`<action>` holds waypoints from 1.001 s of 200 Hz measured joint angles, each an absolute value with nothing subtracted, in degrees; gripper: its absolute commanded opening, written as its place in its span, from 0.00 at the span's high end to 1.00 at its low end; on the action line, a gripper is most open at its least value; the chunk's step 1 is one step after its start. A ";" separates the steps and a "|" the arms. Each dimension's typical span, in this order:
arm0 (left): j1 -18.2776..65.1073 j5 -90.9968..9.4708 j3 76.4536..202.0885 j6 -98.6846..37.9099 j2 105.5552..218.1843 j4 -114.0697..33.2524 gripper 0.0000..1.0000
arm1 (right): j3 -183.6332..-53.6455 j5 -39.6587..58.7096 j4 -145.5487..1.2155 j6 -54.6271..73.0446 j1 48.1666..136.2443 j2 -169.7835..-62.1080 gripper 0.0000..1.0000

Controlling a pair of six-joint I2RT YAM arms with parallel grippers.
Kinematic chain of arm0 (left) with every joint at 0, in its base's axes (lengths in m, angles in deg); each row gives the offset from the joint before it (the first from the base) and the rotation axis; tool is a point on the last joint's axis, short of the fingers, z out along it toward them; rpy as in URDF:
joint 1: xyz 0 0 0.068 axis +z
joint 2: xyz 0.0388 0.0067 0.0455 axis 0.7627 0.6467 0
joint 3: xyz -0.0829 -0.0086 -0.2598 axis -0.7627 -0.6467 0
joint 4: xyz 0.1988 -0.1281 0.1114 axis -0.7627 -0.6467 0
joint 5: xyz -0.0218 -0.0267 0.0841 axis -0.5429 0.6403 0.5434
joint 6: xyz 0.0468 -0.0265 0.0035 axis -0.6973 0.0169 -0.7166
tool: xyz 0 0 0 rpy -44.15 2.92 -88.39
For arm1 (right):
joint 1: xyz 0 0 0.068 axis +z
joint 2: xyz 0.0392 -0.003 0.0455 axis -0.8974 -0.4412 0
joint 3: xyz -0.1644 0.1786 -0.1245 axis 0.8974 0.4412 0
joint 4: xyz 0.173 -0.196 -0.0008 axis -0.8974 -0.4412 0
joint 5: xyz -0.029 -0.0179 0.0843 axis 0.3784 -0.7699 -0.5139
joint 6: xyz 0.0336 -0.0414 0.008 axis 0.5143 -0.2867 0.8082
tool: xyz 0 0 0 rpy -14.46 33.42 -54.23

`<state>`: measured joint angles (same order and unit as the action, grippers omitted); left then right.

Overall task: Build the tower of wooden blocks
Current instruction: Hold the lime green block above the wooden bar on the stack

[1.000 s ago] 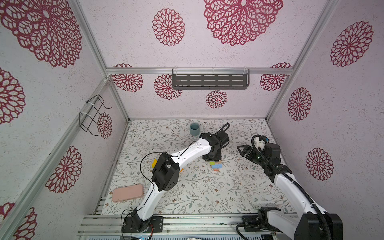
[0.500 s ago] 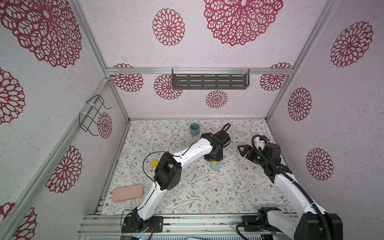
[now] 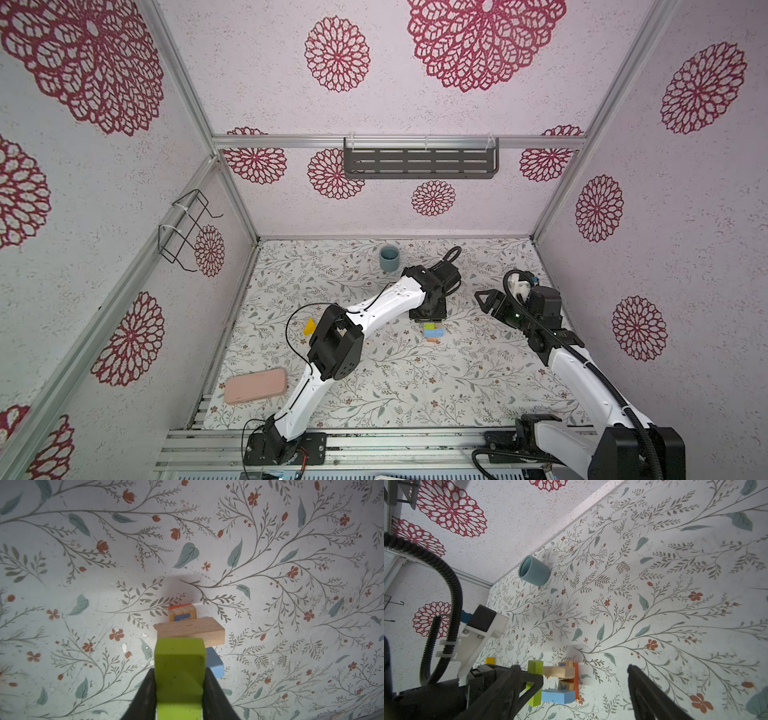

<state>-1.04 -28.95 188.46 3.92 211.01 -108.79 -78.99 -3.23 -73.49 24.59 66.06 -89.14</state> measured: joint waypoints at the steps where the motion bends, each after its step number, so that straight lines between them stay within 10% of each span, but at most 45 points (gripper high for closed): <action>1: -1.04 -28.95 188.46 3.90 211.01 -108.79 0.79 | -78.99 -3.23 -73.49 24.61 66.06 -89.14 0.17; 200: -1.06 -29.33 188.39 3.90 212.02 -108.35 0.79 | -78.99 -3.25 -73.49 24.61 66.06 -89.14 0.17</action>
<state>-1.06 -29.33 188.39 3.90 212.02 -108.35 -78.99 -3.25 -73.49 24.61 66.06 -89.14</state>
